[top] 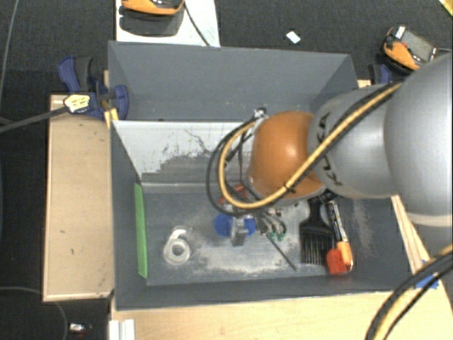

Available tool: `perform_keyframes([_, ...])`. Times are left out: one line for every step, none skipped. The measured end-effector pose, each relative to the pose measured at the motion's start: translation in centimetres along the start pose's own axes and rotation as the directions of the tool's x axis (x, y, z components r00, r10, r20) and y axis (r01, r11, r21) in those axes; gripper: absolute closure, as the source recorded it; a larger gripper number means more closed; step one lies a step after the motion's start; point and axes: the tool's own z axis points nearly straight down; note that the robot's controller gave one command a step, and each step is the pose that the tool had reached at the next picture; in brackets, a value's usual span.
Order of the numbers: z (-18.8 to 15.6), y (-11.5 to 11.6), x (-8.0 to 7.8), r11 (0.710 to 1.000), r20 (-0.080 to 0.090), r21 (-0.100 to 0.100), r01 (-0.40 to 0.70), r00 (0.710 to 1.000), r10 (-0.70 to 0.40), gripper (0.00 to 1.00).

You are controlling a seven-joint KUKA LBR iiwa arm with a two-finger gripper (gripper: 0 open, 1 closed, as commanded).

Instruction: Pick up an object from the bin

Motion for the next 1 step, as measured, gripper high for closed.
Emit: perform_keyframes([-3.61,0.02,-0.25,1.0,0.007,-0.001,-0.002,1.0,0.002,1.0])
